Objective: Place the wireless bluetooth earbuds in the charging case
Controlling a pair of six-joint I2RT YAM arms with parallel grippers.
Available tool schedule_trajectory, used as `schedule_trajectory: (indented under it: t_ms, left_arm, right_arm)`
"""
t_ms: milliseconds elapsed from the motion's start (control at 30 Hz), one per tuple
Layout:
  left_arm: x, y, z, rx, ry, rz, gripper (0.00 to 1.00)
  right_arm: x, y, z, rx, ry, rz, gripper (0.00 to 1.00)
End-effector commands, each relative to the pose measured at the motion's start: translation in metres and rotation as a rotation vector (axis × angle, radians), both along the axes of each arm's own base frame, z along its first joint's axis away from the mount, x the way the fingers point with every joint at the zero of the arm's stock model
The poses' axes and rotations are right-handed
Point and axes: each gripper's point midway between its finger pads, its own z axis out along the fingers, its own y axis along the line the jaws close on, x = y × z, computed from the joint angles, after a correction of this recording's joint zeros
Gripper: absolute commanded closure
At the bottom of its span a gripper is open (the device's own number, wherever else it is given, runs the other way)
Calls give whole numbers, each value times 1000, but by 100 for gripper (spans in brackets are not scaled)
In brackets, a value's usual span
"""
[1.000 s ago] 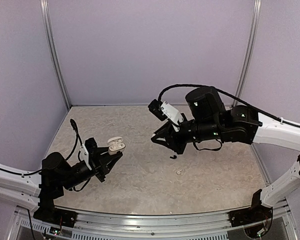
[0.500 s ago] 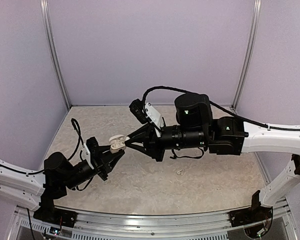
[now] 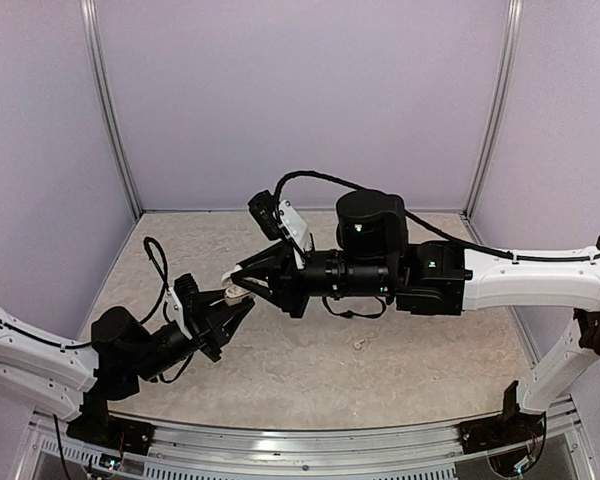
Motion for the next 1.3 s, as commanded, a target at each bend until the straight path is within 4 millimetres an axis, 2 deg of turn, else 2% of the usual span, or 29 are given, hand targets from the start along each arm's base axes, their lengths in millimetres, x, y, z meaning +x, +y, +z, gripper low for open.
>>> schedule_trajectory:
  t_ms: [0, 567, 767, 1267]
  left_arm:
    - [0, 2, 27, -86, -39, 18, 91]
    - [9, 7, 34, -133, -39, 100, 91]
    - [9, 8, 36, -146, -43, 105, 91]
    - [5, 5, 38, -157, -52, 92, 91]
  right_arm:
    - [-2, 7, 17, 75, 18, -3, 83]
    - [-3, 8, 14, 93, 43, -63, 84]
    - [0, 13, 4, 80, 55, -82, 84]
    - [7, 18, 0, 95, 68, -119, 85]
